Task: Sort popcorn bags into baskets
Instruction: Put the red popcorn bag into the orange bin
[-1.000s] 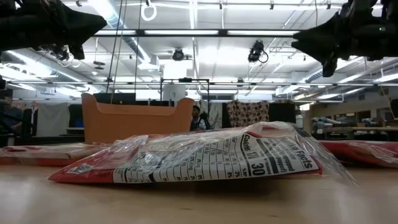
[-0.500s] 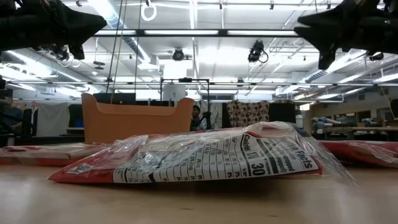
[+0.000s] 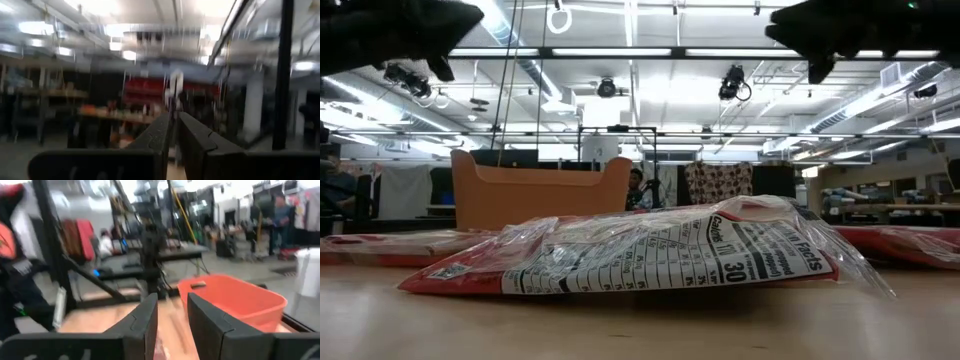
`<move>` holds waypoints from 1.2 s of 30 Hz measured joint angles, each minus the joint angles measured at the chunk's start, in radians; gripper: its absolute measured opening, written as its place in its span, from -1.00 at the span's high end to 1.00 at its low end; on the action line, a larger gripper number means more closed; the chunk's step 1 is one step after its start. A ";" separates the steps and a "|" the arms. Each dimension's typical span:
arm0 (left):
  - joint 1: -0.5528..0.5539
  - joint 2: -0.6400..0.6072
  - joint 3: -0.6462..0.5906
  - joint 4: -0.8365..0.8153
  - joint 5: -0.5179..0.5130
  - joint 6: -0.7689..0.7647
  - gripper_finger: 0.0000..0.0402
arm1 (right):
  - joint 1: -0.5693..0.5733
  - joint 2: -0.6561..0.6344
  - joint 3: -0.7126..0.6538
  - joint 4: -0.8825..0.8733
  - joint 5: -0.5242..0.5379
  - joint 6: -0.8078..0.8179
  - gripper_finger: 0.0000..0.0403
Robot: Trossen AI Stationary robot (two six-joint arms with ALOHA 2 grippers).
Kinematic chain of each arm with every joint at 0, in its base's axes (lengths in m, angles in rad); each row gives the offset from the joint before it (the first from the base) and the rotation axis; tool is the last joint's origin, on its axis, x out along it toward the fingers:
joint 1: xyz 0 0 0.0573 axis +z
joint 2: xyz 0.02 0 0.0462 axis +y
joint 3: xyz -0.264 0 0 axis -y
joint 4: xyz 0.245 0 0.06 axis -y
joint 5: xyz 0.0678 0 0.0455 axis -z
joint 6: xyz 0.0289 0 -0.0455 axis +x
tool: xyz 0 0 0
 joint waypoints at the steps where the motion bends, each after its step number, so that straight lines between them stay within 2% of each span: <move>1: 0.000 0.000 0.000 0.027 0.007 -0.008 0.79 | 0.000 0.018 0.030 -0.044 0.015 -0.001 0.44; 4: 0.000 0.000 0.000 0.041 0.066 -0.034 0.79 | 0.000 0.077 0.100 -0.122 0.038 -0.024 0.44; 8: -0.001 0.000 0.000 0.004 0.212 -0.124 0.79 | 0.000 0.153 0.147 -0.138 0.038 -0.036 0.44; 10: -0.001 0.012 0.000 0.003 0.253 -0.131 0.79 | 0.000 0.192 0.162 -0.150 0.039 -0.035 0.44; 14: -0.001 0.083 0.000 0.033 0.232 -0.152 0.79 | 0.000 0.259 0.202 -0.213 0.037 -0.008 0.44; 18: -0.005 0.207 0.000 0.146 0.225 -0.173 0.79 | 0.000 0.322 0.274 -0.358 0.035 0.058 0.44; 27: -0.095 0.491 0.092 0.180 0.226 -0.157 0.79 | 0.044 0.477 0.482 -0.802 0.042 0.274 0.44; 36: -0.216 0.628 0.153 0.226 0.218 -0.111 0.78 | 0.125 0.684 0.717 -1.201 0.102 0.520 0.44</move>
